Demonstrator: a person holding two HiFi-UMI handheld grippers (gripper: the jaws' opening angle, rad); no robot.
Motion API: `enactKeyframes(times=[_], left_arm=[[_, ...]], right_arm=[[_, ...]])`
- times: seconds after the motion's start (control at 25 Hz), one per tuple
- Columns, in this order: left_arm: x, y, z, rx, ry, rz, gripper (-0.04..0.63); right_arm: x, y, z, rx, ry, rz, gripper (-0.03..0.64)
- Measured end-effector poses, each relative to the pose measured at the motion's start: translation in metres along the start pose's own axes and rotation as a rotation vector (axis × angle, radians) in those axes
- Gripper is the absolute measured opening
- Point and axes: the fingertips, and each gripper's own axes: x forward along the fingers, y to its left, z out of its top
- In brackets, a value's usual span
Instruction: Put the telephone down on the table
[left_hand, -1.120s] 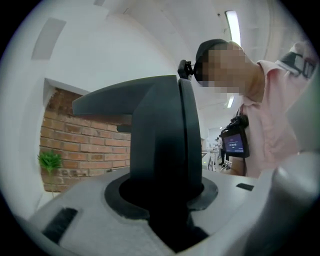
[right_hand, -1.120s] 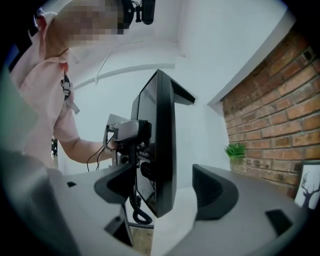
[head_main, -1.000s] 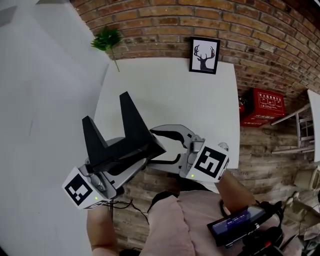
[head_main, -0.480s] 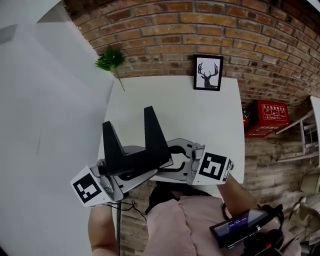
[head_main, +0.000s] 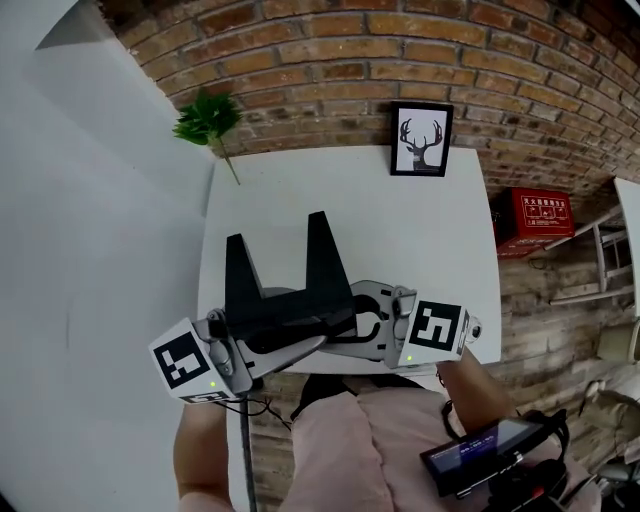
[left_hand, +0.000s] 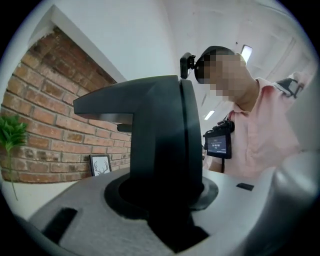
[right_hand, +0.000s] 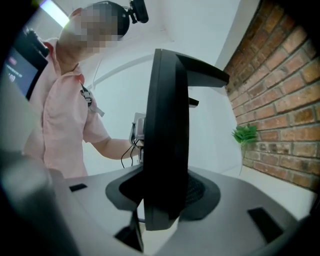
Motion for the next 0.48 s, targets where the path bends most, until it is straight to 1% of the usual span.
enactKeyframes(times=[0.16, 0.28, 0.36, 0.44, 0.48], left_arm=[[-0.006, 0.027, -0.011, -0.085, 0.013, -0.03, 0.167], [-0.006, 0.048, -0.02, -0.11, 0.031, -0.028, 0.172], [-0.006, 0.059, -0.024, -0.12, 0.04, -0.034, 0.18], [-0.006, 0.066, -0.023, -0.139, 0.035, -0.05, 0.217], [-0.007, 0.07, -0.02, -0.154, 0.022, -0.057, 0.251]], right_arm=[[0.011, -0.022, -0.01, 0.095, -0.007, -0.028, 0.164], [0.013, -0.042, -0.026, 0.123, 0.0, -0.049, 0.164], [0.015, -0.051, -0.027, 0.177, -0.031, -0.06, 0.163], [0.013, -0.059, -0.024, 0.228, -0.074, -0.074, 0.161], [0.011, -0.063, -0.023, 0.238, -0.089, -0.081, 0.16]])
